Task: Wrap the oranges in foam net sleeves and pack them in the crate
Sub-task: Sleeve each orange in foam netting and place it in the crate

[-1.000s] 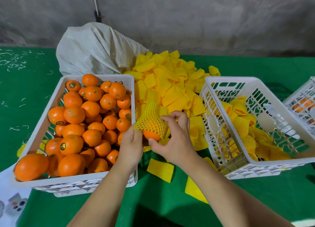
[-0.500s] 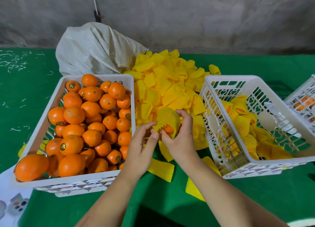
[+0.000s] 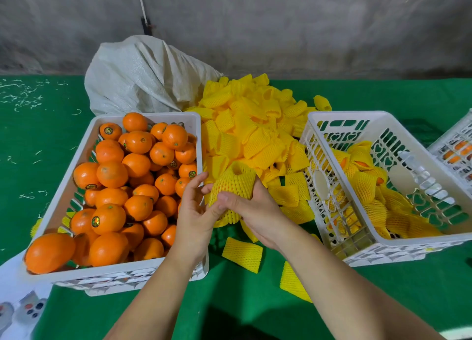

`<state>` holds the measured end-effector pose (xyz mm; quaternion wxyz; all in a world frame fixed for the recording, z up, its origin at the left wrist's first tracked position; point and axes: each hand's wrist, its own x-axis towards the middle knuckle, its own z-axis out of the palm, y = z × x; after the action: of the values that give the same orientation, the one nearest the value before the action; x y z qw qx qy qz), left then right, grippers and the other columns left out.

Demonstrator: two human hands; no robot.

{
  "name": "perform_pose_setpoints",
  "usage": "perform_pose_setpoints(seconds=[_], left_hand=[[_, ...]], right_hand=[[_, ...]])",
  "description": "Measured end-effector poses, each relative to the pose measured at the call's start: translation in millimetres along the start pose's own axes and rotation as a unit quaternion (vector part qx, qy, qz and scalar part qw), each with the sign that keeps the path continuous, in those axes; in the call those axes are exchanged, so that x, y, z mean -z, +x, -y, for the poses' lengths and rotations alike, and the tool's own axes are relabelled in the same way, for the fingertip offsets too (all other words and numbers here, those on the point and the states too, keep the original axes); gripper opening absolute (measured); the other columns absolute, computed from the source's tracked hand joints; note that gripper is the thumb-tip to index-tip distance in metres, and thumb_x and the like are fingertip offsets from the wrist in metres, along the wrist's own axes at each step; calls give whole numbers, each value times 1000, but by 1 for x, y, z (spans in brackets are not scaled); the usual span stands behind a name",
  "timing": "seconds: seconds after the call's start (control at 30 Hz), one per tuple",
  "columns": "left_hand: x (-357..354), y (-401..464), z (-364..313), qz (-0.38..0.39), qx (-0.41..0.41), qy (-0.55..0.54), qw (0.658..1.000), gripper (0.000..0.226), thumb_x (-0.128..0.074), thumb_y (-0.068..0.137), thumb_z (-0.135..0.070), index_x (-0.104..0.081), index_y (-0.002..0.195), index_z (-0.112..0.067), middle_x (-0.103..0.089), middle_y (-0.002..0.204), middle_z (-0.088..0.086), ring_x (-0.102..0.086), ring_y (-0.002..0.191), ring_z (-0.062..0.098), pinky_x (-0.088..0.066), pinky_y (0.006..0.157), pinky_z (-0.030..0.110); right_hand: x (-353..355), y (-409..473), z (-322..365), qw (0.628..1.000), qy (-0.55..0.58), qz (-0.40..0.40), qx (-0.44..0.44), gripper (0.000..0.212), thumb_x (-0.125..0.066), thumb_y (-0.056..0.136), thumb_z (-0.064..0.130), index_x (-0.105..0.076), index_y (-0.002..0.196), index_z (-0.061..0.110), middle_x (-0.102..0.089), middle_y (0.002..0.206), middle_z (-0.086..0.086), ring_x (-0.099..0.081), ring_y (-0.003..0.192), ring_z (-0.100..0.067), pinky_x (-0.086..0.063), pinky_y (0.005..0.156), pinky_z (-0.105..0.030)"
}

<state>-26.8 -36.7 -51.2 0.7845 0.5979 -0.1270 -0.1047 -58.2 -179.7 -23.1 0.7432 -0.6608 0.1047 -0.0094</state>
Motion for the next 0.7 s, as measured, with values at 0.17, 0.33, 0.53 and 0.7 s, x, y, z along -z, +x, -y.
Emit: perform_pose_setpoints(seconds=[0.17, 0.33, 0.53, 0.7], left_hand=[[7, 9, -1, 16, 32, 30, 999, 88, -61, 84, -80, -39, 154, -31, -58, 134, -6, -71, 105, 12, -62, 79, 33], [81, 47, 20, -9, 80, 457, 886, 49, -58, 105, -46, -48, 148, -23, -56, 138, 3, -62, 111, 16, -55, 90, 37], [85, 39, 42, 164, 240, 621, 728, 49, -59, 104, -47, -33, 140, -25, -34, 141, 4, -50, 115, 22, -48, 97, 39], [80, 36, 36, 172, 262, 594, 741, 69, -57, 105, -47, -17, 155, -22, -31, 154, 12, -50, 130, 31, -47, 101, 41]], right_hand=[[32, -1, 6, 996, -63, -59, 14, 99, -93, 56, 68, -52, 142, 44, -67, 135, 13, -65, 123, -11, -55, 102, -42], [124, -8, 31, 977, -42, -208, 1, 112, -82, 56, 83, -46, 151, 36, -62, 143, 10, -67, 121, -17, -60, 89, -39], [239, -13, 23, 865, -133, -477, -81, 81, -75, 87, 40, -34, 156, 25, -53, 146, -13, -56, 128, -39, -55, 91, -50], [249, -27, -18, 813, -334, -419, -228, 89, -46, 93, 75, 7, 160, 50, 22, 171, 1, 9, 157, -38, -16, 120, -68]])
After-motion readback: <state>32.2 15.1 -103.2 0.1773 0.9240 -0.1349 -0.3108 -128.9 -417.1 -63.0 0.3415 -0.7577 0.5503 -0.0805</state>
